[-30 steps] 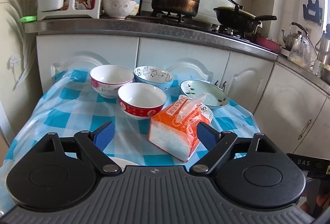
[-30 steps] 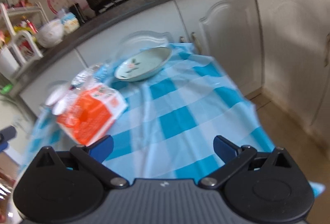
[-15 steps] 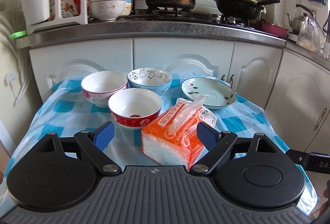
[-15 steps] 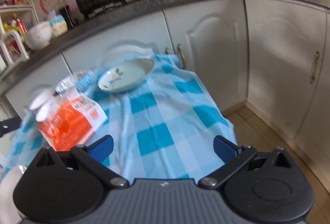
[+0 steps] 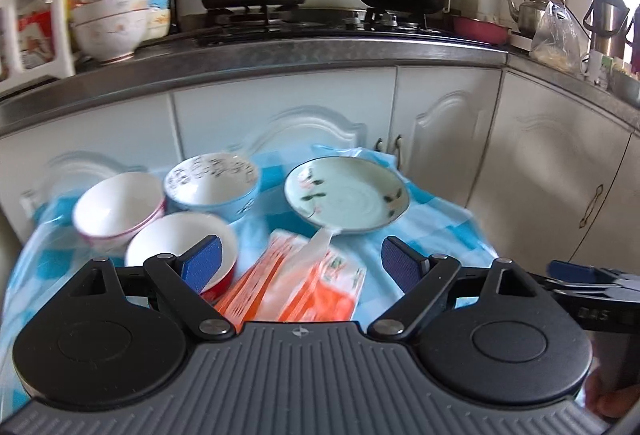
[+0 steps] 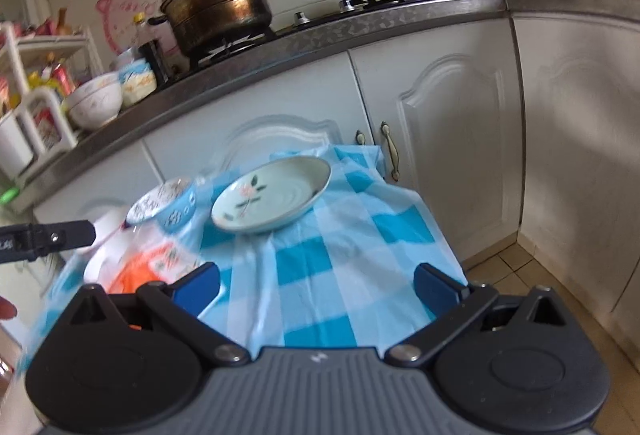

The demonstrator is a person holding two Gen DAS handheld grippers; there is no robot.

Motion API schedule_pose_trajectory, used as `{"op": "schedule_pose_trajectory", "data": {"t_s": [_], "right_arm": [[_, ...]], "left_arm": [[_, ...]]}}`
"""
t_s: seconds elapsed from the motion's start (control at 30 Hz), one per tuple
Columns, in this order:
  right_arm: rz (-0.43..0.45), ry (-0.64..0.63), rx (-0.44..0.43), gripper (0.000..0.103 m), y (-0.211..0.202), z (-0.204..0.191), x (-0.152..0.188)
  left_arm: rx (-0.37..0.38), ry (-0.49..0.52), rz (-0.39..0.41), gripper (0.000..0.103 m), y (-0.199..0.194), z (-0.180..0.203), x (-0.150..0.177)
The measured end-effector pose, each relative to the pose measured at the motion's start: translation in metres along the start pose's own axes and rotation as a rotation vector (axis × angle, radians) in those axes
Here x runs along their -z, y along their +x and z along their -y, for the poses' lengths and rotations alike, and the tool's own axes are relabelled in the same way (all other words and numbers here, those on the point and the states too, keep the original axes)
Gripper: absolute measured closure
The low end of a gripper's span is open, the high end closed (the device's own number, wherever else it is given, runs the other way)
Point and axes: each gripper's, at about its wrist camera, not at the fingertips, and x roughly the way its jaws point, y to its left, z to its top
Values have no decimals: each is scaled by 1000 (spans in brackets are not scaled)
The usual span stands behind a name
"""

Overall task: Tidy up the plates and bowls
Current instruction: 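Close the left tool on the rim of the pale green plate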

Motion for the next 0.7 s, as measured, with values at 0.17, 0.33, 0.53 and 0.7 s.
{"op": "schedule_pose_trajectory", "data": {"t_s": [0.17, 0.33, 0.53, 0.7], "right_arm": [[32, 49, -20, 1, 29, 8, -20], [65, 109, -52, 1, 61, 17, -34], [64, 178, -139, 1, 103, 29, -48], [49, 270, -217, 7, 134, 42, -53]], "left_arm": [[44, -78, -92, 0, 42, -2, -22], [78, -216, -197, 0, 88, -7, -34], [38, -229, -241, 28, 124, -3, -42], [13, -258, -283, 42, 153, -7, -45]]}}
